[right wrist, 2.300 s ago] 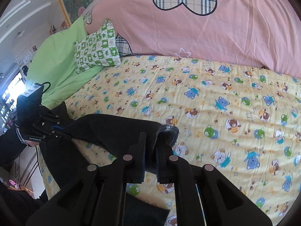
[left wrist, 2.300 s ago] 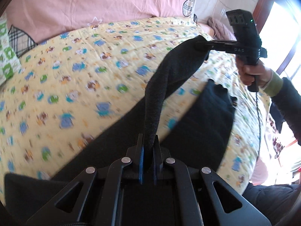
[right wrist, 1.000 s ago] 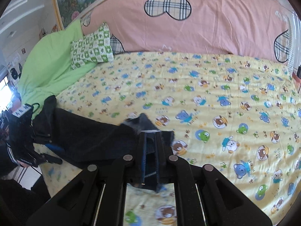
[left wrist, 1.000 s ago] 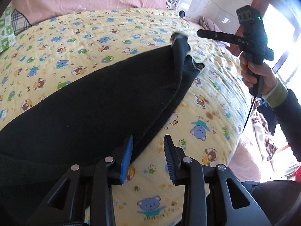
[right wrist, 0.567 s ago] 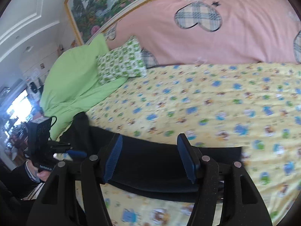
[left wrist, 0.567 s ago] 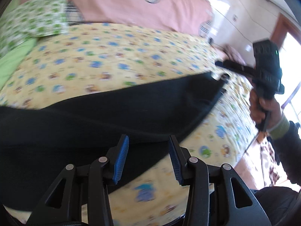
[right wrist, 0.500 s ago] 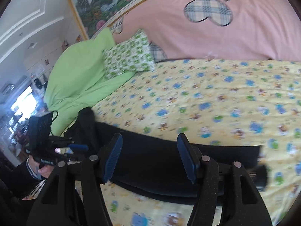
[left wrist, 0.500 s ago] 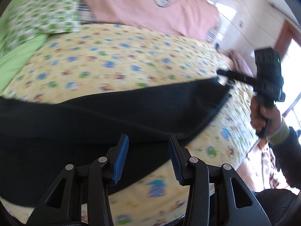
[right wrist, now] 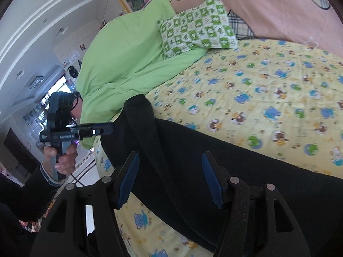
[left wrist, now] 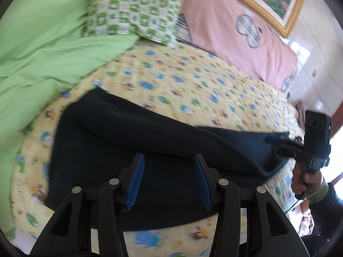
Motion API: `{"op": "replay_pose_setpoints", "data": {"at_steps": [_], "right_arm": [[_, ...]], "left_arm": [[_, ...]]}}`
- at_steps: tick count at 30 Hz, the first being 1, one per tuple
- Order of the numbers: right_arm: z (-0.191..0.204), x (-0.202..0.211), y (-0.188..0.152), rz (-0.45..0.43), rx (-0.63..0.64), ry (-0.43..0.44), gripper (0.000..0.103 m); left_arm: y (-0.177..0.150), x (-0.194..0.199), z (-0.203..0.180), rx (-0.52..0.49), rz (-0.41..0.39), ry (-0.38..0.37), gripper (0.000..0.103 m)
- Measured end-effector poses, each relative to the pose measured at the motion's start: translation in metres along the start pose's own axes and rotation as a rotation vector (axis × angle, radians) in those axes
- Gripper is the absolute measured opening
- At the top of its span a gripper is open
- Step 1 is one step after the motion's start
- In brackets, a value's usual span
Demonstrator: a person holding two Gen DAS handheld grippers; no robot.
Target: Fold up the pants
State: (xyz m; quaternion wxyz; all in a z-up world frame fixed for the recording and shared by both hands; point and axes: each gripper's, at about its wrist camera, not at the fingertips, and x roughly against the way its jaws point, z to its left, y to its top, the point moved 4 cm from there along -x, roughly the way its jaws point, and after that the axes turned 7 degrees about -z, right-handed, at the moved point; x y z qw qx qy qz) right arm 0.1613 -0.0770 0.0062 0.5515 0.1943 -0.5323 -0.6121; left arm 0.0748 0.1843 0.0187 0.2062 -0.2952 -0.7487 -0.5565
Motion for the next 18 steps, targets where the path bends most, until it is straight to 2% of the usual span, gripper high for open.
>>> {"op": "replay_pose_setpoints", "data": {"at_steps": [3,11,15,18], "right_arm": [[0.005,-0.019,0.000,0.033,-0.008,0.022,0.062],[0.012,-0.055,0.002,0.093,-0.020,0.061,0.062],[0.014,-0.070,0.002,0.137,-0.019,0.078,0.062],[0.017,-0.080,0.004,0.159,-0.019,0.098,0.062]], "left_arm": [[0.014,0.001,0.025,0.017,-0.002,0.031,0.059],[0.046,-0.016,0.070,0.035,0.032,0.063,0.061],[0.063,-0.032,0.084,0.007,0.068,0.070,0.072],[0.076,-0.050,0.098,-0.003,0.117,0.069,0.075]]}}
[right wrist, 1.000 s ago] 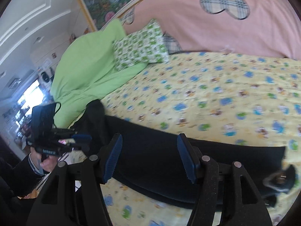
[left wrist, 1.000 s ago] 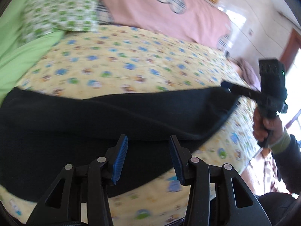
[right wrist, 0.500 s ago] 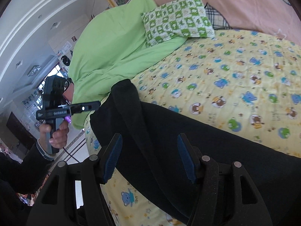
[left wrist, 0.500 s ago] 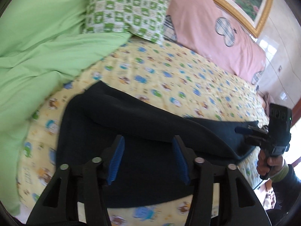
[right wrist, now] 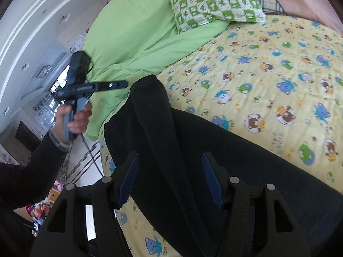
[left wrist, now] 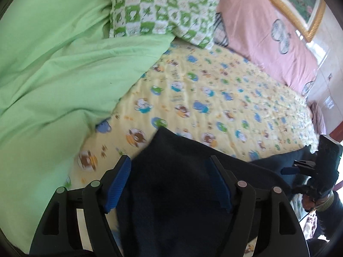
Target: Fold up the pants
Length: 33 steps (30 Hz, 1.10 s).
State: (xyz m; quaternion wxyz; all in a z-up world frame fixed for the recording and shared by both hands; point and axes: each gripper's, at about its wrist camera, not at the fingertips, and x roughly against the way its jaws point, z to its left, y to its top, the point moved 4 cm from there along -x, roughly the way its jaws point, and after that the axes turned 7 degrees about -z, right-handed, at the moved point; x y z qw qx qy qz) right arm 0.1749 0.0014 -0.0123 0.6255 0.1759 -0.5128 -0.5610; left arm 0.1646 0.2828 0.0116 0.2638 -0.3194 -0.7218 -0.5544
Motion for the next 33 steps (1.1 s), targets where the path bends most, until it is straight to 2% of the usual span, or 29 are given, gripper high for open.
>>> {"op": "replay_pose_setpoints", "data": {"at_steps": [4,8,11,12,13,14,17,18,19,27,33], "right_arm": [[0.002,-0.014,0.008,0.028,0.004,0.015,0.062],[0.003,-0.029,0.012,0.057,-0.008,0.047,0.062],[0.003,-0.042,0.012,0.092,-0.015,0.048,0.062],[0.002,-0.046,0.012,0.099,-0.014,0.043,0.061],[0.003,-0.049,0.012,0.103,-0.014,0.044,0.056],[0.003,-0.052,0.012,0.109,-0.014,0.048,0.042],[0.001,-0.059,0.010,0.130,-0.012,0.023,0.016],[0.002,-0.059,0.011,0.125,-0.007,0.019,0.011],[0.003,-0.058,0.011,0.115,0.000,0.014,0.008],[0.028,-0.039,0.014,0.026,0.094,-0.003,0.007],[0.054,-0.025,-0.003,-0.009,0.233,-0.024,0.007]], "left_arm": [[0.013,-0.035,0.015,-0.006,0.119,-0.048,0.076],[0.016,-0.061,0.026,0.038,0.218,-0.133,0.076],[0.013,-0.071,0.028,0.061,0.257,-0.187,0.074],[0.012,-0.072,0.027,0.060,0.265,-0.205,0.068],[0.011,-0.072,0.024,0.053,0.267,-0.218,0.054],[0.009,-0.071,0.020,0.038,0.265,-0.225,0.048],[0.008,-0.058,0.010,-0.012,0.201,-0.194,0.031],[0.009,-0.050,0.009,-0.020,0.169,-0.192,0.015],[0.009,-0.045,0.011,-0.020,0.155,-0.198,0.015],[-0.006,0.020,-0.006,-0.076,-0.035,-0.176,0.009],[-0.033,0.059,-0.011,-0.081,-0.161,-0.147,0.009]]}}
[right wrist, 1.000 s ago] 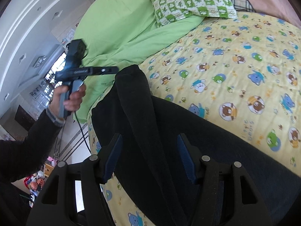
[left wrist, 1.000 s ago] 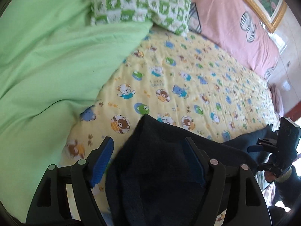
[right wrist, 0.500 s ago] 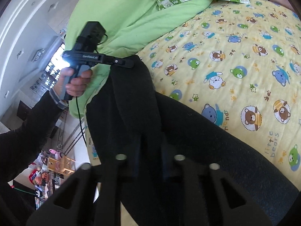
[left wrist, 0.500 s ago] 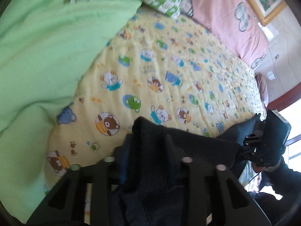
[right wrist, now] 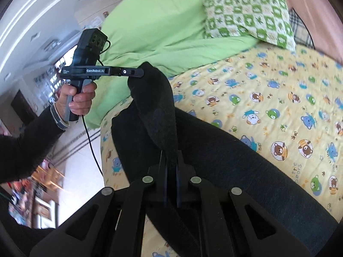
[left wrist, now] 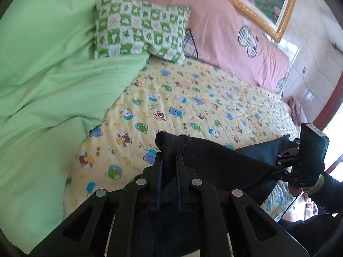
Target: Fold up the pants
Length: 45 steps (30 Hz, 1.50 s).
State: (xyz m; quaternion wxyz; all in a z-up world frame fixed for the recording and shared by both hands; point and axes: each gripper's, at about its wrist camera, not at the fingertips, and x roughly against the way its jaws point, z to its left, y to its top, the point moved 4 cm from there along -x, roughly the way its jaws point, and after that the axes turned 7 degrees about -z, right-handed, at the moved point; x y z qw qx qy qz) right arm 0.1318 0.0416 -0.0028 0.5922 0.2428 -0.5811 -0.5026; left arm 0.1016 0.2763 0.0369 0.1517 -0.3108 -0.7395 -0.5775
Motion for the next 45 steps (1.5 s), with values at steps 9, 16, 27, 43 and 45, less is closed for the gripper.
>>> {"op": "replay_pose_setpoints", "data": {"at_steps": [9,16,27,43,45], "right_arm": [[0.033,-0.017,-0.029,0.055,0.177,-0.055,0.007],[0.038,-0.020,-0.037,0.073,0.212,-0.078,0.007],[0.054,-0.019,-0.044,0.087,0.276,-0.092,0.007],[0.047,0.000,-0.041,0.040,0.115,0.009,0.041],[0.041,0.004,-0.037,0.023,0.080,0.006,0.041]], "left_arm": [[-0.050,0.023,0.016,0.114,-0.127,0.053,0.009],[-0.078,0.033,0.025,0.192,-0.173,0.081,0.009],[-0.108,0.044,0.033,0.270,-0.166,0.122,0.008],[-0.124,0.086,0.019,0.492,-0.219,0.198,0.058],[-0.121,0.084,0.017,0.509,-0.215,0.205,0.060]]}}
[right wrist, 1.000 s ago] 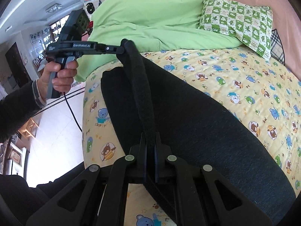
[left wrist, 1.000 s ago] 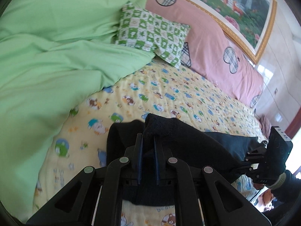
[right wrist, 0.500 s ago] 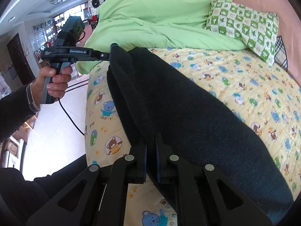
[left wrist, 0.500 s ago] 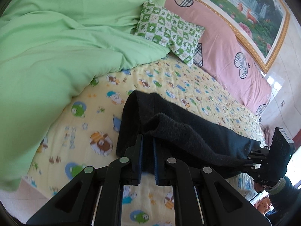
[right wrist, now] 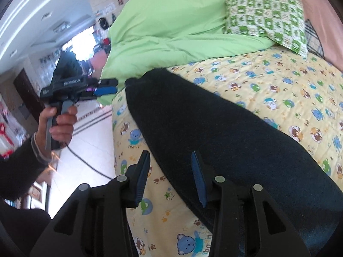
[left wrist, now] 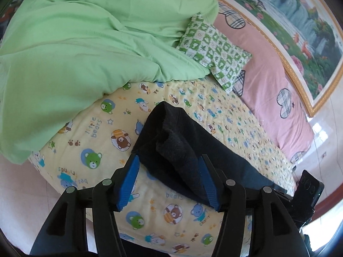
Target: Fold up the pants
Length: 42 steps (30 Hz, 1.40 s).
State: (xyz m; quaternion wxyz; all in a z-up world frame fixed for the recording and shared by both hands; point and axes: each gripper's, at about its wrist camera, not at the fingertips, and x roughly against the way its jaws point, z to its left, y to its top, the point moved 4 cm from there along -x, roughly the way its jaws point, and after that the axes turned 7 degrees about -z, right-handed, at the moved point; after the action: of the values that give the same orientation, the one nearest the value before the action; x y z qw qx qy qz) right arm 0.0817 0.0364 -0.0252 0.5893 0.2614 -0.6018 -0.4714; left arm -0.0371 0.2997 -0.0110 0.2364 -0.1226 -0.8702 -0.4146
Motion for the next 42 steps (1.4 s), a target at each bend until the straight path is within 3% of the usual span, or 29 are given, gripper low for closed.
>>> {"op": "replay_pose_setpoints", "data": {"at_steps": [3,11,18,24,29,35,39,42], "right_arm": [[-0.011,0.007,0.004,-0.027,-0.064,0.001,0.041],[-0.048,0.020,0.020,-0.063,-0.213,-0.072,0.041],[-0.106,0.024,0.047,-0.081,-0.418,-0.060,0.041],[-0.153,-0.014,0.059,0.081,-0.506,-0.004,0.041],[-0.167,-0.047,0.050,0.270,-0.461,-0.007,0.038],[-0.153,-0.078,0.050,0.417,-0.341,0.035,0.036],[-0.127,-0.089,0.049,0.503,-0.234,0.123,0.036],[-0.113,-0.082,0.046,0.514,-0.150,0.130,0.036]], "left_arm": [[0.001,-0.006,-0.004,0.038,0.013,0.019,0.069],[-0.006,-0.023,-0.010,0.063,0.058,0.102,0.071],[-0.012,-0.037,-0.002,0.073,0.097,0.147,0.071],[-0.014,-0.050,0.010,0.082,0.128,0.134,0.071],[-0.017,-0.060,0.013,0.074,0.142,0.109,0.071],[-0.015,-0.070,0.008,0.052,0.145,0.104,0.070],[-0.014,-0.072,0.007,0.047,0.147,0.101,0.070],[-0.014,-0.073,0.007,0.041,0.148,0.095,0.070]]}}
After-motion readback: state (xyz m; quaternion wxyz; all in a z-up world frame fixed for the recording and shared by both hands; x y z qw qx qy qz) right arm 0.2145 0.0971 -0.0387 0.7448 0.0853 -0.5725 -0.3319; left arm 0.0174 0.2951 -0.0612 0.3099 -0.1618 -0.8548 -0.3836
